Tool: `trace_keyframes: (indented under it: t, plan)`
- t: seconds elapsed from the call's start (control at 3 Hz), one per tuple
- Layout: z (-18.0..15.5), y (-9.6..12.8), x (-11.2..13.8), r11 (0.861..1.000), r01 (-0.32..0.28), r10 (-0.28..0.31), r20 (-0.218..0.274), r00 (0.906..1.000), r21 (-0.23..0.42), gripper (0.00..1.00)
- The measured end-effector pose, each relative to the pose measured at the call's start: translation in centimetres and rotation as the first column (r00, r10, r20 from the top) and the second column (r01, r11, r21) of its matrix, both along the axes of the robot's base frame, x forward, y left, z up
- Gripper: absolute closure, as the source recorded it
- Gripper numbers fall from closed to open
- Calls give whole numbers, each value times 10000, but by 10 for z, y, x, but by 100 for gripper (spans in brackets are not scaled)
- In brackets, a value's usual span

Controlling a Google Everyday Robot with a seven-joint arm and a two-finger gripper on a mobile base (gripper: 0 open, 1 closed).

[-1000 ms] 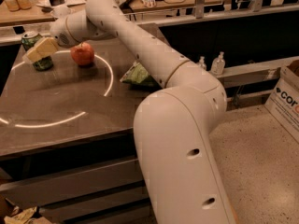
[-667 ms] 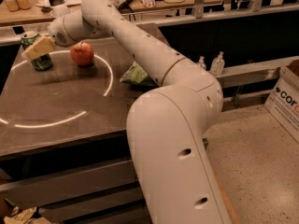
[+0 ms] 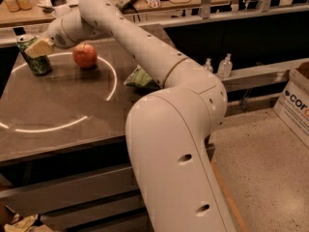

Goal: Pick green can

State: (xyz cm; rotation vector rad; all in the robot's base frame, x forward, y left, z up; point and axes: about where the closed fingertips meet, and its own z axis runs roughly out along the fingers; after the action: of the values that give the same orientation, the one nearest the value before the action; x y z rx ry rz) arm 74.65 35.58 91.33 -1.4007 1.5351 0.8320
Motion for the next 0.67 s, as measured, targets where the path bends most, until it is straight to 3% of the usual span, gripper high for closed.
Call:
trace_keyframes:
  t: [0.33, 0.67]
  plan:
    - [0, 2, -1, 9999, -42, 42, 43, 10000, -151, 95]
    - [20, -11, 5, 9985, 473, -476, 71, 9988, 288, 100]
